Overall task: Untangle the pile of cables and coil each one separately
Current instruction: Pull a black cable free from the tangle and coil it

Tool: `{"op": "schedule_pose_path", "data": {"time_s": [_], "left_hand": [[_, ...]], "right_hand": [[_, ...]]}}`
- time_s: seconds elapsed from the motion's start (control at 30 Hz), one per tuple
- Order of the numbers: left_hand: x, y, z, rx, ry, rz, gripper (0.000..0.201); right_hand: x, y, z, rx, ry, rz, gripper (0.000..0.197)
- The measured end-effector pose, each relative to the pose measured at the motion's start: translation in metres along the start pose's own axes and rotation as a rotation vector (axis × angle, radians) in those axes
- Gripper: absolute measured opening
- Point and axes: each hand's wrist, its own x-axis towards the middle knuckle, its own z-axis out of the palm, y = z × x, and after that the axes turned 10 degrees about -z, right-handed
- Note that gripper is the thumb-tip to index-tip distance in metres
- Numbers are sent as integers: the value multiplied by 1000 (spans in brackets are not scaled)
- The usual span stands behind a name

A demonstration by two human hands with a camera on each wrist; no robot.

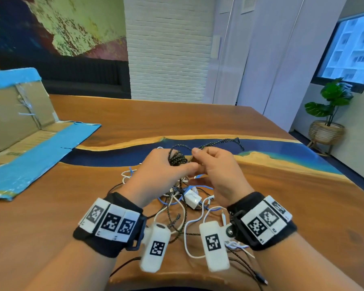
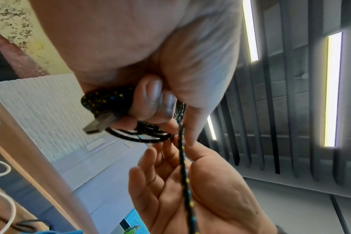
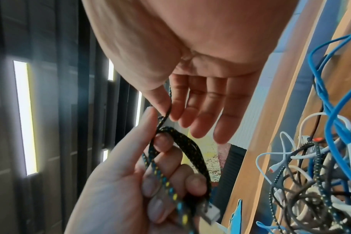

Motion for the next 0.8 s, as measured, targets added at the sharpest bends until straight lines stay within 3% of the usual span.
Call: {"op": "schedule_pose_path", "data": {"time_s": [0.13, 0.23, 0.47, 0.8], "left_hand": [[-1, -2, -7, -300, -59, -159, 50], [4, -8, -27, -586, 24, -259, 46], [14, -16, -56, -772, 163, -197, 42], [16, -7, -62, -915, 422, -140, 37]], "right_hand": [[3, 0, -5, 191, -24, 41, 20], [10, -1, -32, 382, 123, 47, 21], [31, 7, -124, 361, 483, 40, 31], [30, 17, -124, 174, 624, 125, 35]]}}
